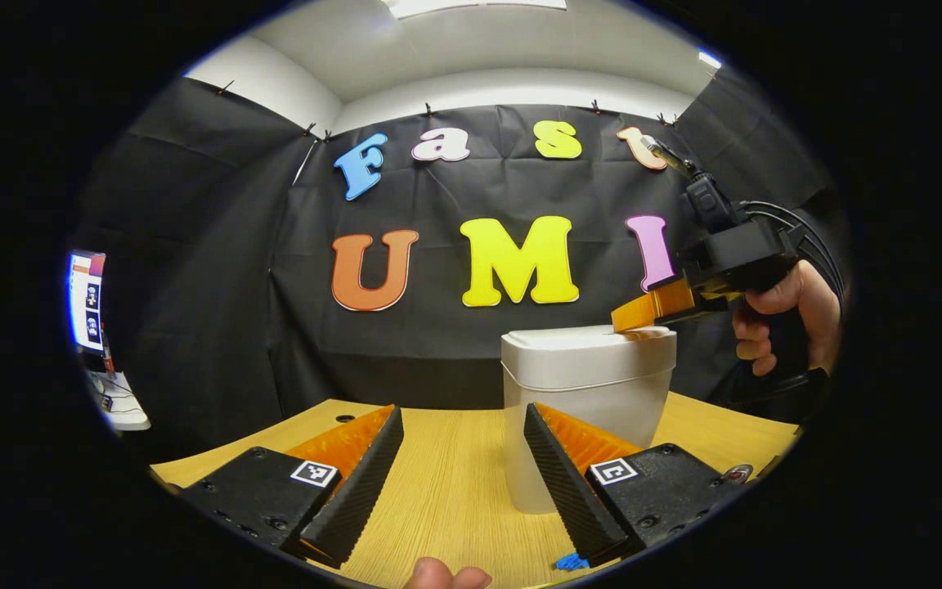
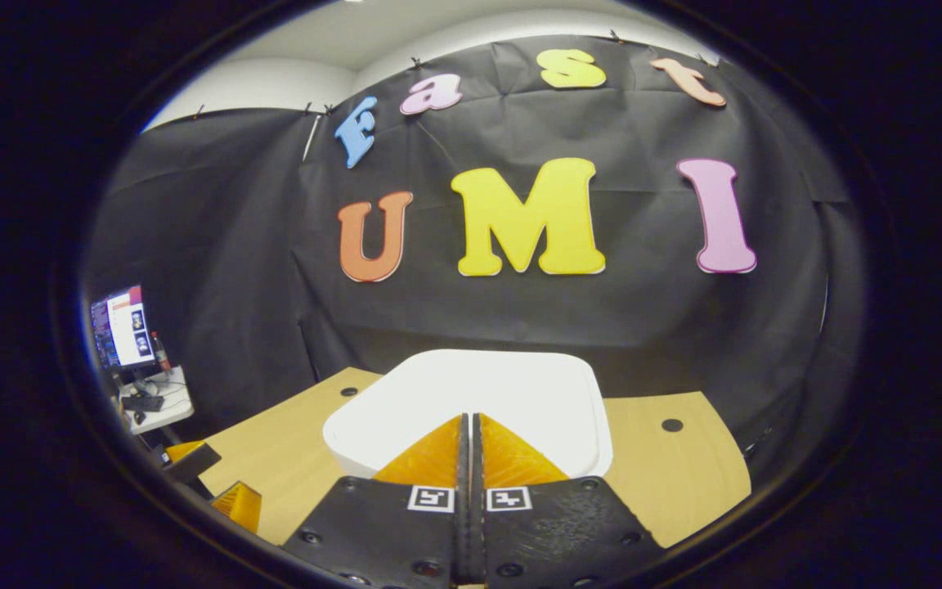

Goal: Press the lid of the desktop garbage bin to open it, pick up the crumpled paper on the desktop and throw it into the bin, then pick up the pop can on the desktop and drop it into the bin, and finally close the garbage bin lid.

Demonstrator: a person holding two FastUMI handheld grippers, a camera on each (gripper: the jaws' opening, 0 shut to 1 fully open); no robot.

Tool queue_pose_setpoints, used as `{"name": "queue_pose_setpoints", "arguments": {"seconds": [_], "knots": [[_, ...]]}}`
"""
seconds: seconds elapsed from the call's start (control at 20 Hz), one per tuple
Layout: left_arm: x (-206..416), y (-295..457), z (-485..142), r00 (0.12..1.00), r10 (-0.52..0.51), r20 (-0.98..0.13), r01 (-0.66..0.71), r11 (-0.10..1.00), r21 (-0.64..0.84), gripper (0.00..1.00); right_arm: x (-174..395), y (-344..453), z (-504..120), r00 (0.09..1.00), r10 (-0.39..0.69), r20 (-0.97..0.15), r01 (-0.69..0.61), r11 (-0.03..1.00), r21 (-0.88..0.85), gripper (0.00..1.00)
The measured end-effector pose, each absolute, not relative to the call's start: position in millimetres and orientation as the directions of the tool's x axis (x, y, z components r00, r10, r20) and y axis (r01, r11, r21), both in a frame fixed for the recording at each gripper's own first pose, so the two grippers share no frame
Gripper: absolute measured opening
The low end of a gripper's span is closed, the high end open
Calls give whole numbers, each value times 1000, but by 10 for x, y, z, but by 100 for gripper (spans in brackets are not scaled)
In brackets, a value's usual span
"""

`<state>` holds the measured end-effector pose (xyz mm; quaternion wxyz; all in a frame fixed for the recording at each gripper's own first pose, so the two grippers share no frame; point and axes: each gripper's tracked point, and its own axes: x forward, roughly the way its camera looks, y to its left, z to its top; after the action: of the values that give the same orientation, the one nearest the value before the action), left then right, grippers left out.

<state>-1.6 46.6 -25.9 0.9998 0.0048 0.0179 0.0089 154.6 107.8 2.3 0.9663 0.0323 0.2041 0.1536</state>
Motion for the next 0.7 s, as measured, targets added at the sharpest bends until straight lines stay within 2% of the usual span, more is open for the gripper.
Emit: {"name": "queue_pose_setpoints", "arguments": {"seconds": [0.2,0.35,0.4,0.45,0.5,0.55,0.6,0.65,0.7], "knots": [[-28,433,-322,998,18,-52,-19,1000,-17,96,1543,1073,12,851,331,-407,-314,943,110,1],[-84,393,-334,998,12,-56,-14,999,-35,96,1577,1017,212,876,333,-350,-300,943,146,1],[-76,384,-341,998,13,-60,-15,999,-37,96,1539,961,273,887,321,-331,-288,946,145,11],[-69,356,-331,998,11,-58,-13,999,-35,96,1545,929,370,903,314,-292,-287,949,132,33],[-75,345,-317,998,11,-56,-13,1000,-28,96,1464,906,507,917,311,-249,-289,950,120,43],[-76,332,-297,999,13,-53,-14,1000,-19,96,1430,877,624,929,305,-211,-289,951,107,67],[-77,309,-290,999,11,-50,-12,1000,-15,96,1401,860,680,936,304,-179,-292,952,91,78],[-73,284,-298,999,8,-50,-9,1000,-17,96,1365,835,731,938,306,-160,-298,952,74,95],[-63,244,-307,999,1,-54,-2,1000,-18,96,1329,784,730,941,304,-151,-298,953,63,98]]}}
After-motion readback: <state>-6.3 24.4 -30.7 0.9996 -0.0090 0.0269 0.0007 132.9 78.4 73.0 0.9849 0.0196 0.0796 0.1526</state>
